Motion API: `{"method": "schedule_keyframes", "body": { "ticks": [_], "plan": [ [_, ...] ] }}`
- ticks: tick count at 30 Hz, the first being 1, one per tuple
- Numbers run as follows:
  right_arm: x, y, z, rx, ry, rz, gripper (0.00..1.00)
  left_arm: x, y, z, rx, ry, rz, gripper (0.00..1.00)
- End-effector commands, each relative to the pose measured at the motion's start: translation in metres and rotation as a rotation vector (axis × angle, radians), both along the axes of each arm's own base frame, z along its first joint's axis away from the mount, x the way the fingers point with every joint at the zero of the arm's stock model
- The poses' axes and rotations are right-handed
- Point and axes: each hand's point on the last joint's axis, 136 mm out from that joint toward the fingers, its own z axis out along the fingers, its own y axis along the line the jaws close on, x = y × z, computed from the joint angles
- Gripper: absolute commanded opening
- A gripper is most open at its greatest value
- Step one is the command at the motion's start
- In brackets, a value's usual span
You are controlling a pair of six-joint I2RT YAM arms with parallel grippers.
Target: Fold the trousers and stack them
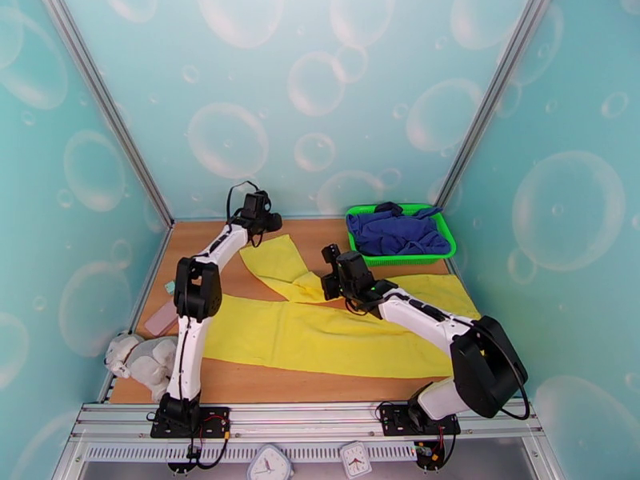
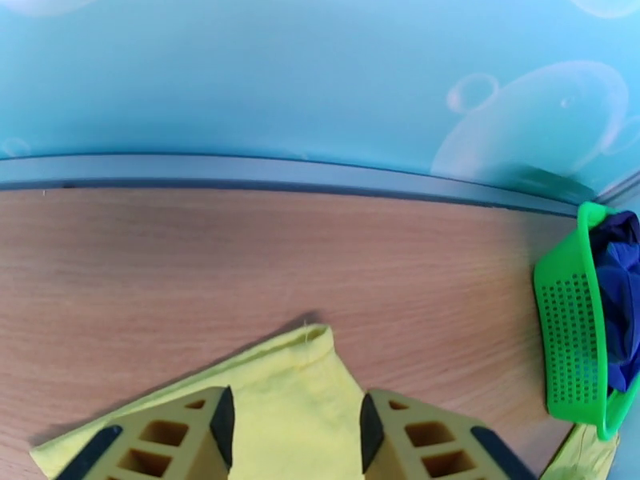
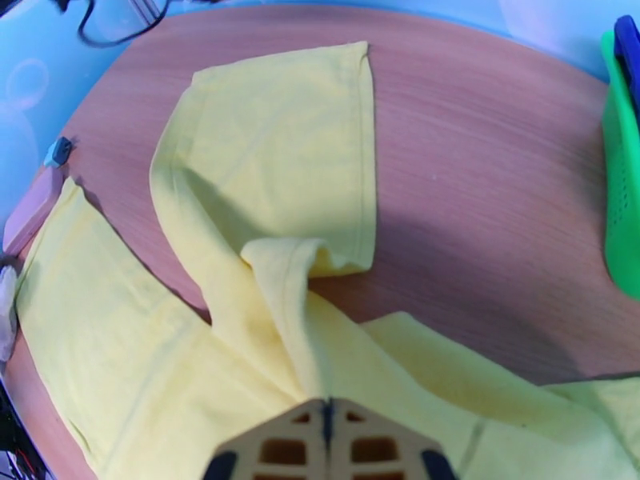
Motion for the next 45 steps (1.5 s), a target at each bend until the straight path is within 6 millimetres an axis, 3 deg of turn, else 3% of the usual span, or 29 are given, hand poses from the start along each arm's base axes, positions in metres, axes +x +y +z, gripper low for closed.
{"method": "schedule_keyframes", "body": {
  "ticks": [1, 6, 12, 21, 24, 28, 30, 32, 38, 40, 41, 42, 43, 45],
  "plan": [
    [-0.01, 0.0, -0.004, 0.022, 0.002, -0.01, 0.0, -0.017, 0.009, -0.059, 0.146, 0.183, 0.106, 0.48],
    [-0.028, 0.01, -0.014, 0.06, 0.02, 0.052, 0.0, -0.026, -0.005, -0.1, 0.187, 0.159, 0.08, 0.54],
    [-0.058, 0.022, -0.03, 0.05, 0.069, 0.121, 0.0, -0.043, -0.017, -0.11, 0.226, 0.132, 0.083, 0.55],
    [-0.095, 0.018, -0.03, 0.049, 0.096, 0.118, 0.0, -0.067, -0.005, -0.15, 0.461, 0.254, 0.118, 0.53],
    [-0.097, 0.009, -0.025, 0.046, 0.075, 0.096, 0.0, -0.076, -0.003, -0.162, 0.521, 0.287, 0.081, 0.42],
    [-0.097, 0.002, -0.02, 0.043, 0.051, 0.076, 0.0, -0.083, -0.005, -0.17, 0.494, 0.322, 0.034, 0.15],
    [-0.095, 0.0, -0.019, 0.04, 0.045, 0.068, 0.0, -0.082, -0.009, -0.17, 0.43, 0.326, 0.017, 0.0],
    [-0.091, -0.001, -0.018, 0.04, 0.042, 0.062, 0.0, -0.078, -0.011, -0.161, 0.358, 0.312, 0.017, 0.0],
    [-0.078, -0.001, -0.015, 0.017, 0.04, 0.063, 0.0, -0.053, 0.0, -0.084, 0.176, 0.17, 0.075, 0.0],
    [-0.076, -0.002, -0.014, 0.016, 0.038, 0.058, 0.0, -0.047, 0.006, -0.068, 0.109, 0.158, 0.073, 0.0],
    [-0.077, -0.003, -0.014, 0.02, 0.037, 0.059, 0.0, -0.046, 0.007, -0.066, 0.093, 0.161, 0.068, 0.07],
    [-0.077, -0.004, -0.015, 0.026, 0.036, 0.056, 0.0, -0.044, 0.007, -0.068, 0.093, 0.169, 0.061, 0.3],
    [-0.078, -0.004, -0.017, 0.029, 0.037, 0.055, 0.0, -0.043, 0.008, -0.072, 0.116, 0.18, 0.07, 0.4],
    [-0.08, -0.005, -0.019, 0.036, 0.046, 0.056, 0.0, -0.042, 0.013, -0.084, 0.177, 0.195, 0.097, 0.47]
  ]
}}
